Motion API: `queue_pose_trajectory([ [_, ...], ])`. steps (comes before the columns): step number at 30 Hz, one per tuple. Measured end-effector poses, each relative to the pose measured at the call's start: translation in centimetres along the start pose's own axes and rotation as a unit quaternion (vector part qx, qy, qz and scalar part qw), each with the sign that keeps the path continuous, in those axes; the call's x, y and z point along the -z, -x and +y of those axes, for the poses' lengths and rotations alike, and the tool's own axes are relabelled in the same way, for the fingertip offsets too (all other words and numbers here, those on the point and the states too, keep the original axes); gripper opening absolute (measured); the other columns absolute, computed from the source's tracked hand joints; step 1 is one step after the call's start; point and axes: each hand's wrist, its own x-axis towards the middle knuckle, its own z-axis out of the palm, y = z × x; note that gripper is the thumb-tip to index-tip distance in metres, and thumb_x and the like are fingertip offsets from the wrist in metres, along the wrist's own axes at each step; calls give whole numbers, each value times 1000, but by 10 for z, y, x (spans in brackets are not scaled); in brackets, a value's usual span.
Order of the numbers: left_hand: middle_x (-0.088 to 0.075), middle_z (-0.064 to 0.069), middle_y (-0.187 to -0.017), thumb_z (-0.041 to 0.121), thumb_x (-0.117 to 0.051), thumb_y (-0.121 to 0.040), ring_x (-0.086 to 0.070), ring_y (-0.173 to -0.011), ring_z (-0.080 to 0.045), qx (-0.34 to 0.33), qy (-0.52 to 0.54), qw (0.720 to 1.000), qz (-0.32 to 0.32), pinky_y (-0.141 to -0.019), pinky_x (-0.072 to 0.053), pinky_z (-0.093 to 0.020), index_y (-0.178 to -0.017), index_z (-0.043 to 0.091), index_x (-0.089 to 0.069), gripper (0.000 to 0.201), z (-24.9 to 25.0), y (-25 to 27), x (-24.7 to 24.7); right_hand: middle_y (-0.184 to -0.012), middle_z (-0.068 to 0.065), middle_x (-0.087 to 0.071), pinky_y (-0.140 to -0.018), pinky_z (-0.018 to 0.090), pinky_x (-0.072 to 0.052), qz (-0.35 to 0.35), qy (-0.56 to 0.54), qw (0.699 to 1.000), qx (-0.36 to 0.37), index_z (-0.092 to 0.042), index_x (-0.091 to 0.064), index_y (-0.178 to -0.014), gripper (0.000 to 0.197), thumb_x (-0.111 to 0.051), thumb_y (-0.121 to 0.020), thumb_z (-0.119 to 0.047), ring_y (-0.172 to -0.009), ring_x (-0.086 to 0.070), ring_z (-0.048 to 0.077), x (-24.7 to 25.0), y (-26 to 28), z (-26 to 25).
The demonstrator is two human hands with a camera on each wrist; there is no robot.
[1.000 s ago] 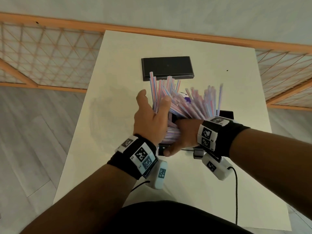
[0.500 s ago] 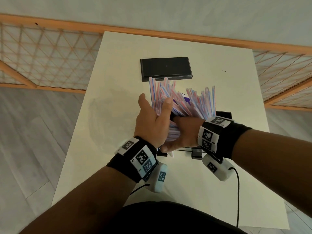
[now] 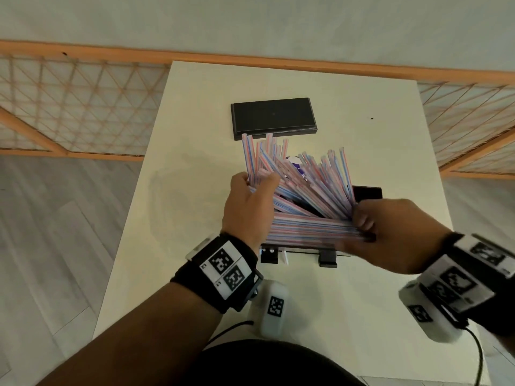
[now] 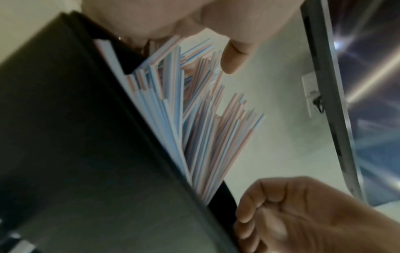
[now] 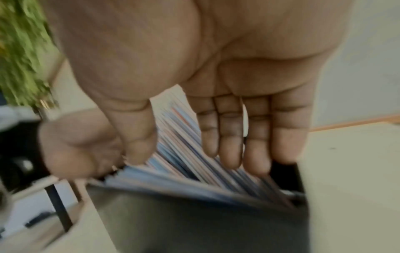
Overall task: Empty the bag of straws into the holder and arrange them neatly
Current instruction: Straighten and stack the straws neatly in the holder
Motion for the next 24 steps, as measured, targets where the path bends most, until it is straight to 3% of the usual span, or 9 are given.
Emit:
queue_pose_trajectory([
  [1, -56, 8, -83, 42, -58, -97, -57, -80, -23, -16, -27, 999, -6, -72, -42, -35, -110, 16, -53, 30, -1, 1, -1, -85, -5, -60, -72, 35, -51, 15, 7, 1000, -9, -25, -58, -87, 60, -57, -58, -77, -76, -57, 20, -11, 1, 6],
  [4, -59, -10, -132, 62, -48, -95, -55, -123, -32, -55, -111, 992, -32, -101, -44, -43, -136, 8, -43, 68, -5, 3, -7, -99, 0, -54, -75, 35, -50, 79, -2, 997, 0, -18, -55, -108, 80, -48, -60, -83, -89, -54, 23, -40, 1, 7],
  [6, -52, -13, -143, 82, -39, -81, -52, -130, -33, -79, -129, 988, -35, -109, -42, -49, -143, 8, -35, 96, -7, 5, -9, -107, 2, -52, -81, 37, -51, 109, -47, 993, -28, -15, -51, -113, 86, -49, -62, -84, -97, -53, 23, -47, 1, 1],
  [8, -52, -18, -143, 88, -32, -72, -52, -129, -37, -100, -114, 988, -14, -108, -43, -54, -145, 7, -32, 109, -6, 8, -9, -112, 4, -51, -86, 38, -49, 115, -95, 987, -59, -13, -48, -115, 90, -48, -62, -85, -104, -52, 24, -48, -5, -3],
  [10, -55, -18, -139, 83, -34, -76, -55, -124, -38, -123, -86, 989, 14, -105, -45, -54, -143, 7, -32, 101, -10, 8, -10, -116, 6, -52, -88, 38, -47, 105, -122, 984, -72, -13, -45, -117, 86, -50, -66, -82, -107, -52, 26, -48, -14, -7],
  [15, -65, 12, -109, 69, -43, -86, -65, -101, -10, -150, -46, 987, 31, -96, -53, -43, -126, 24, -43, 61, -17, 4, -10, -121, 4, -53, -92, 40, -47, 104, -156, 980, -60, -19, -45, -122, 67, -64, -75, -63, -109, -53, 27, -55, -31, -17],
  [18, -65, 15, -107, 76, -42, -80, -67, -103, -12, -147, -22, 988, 29, -96, -54, -45, -123, 28, -43, 65, -20, 0, -9, -122, 3, -51, -95, 39, -47, 97, -149, 982, -68, -19, -45, -126, 68, -72, -73, -53, -111, -53, 26, -53, -36, -16],
  [21, -64, 17, -109, 69, -43, -86, -64, -101, 1, -162, -13, 987, 19, -92, -51, -30, -127, 25, -43, 60, -23, 1, -9, -115, 2, -53, -95, 42, -48, 78, -115, 988, -70, -24, -46, -125, 69, -70, -69, -57, -107, -55, 28, -56, -43, -19],
  [24, -63, 16, -115, 70, -43, -84, -61, -102, 9, -186, -2, 983, 9, -88, -45, -13, -135, 17, -43, 74, -22, 2, -10, -107, -1, -50, -93, 41, -49, 77, -114, 989, -55, -33, -50, -120, 67, -68, -64, -64, -100, -57, 26, -59, -47, -24],
])
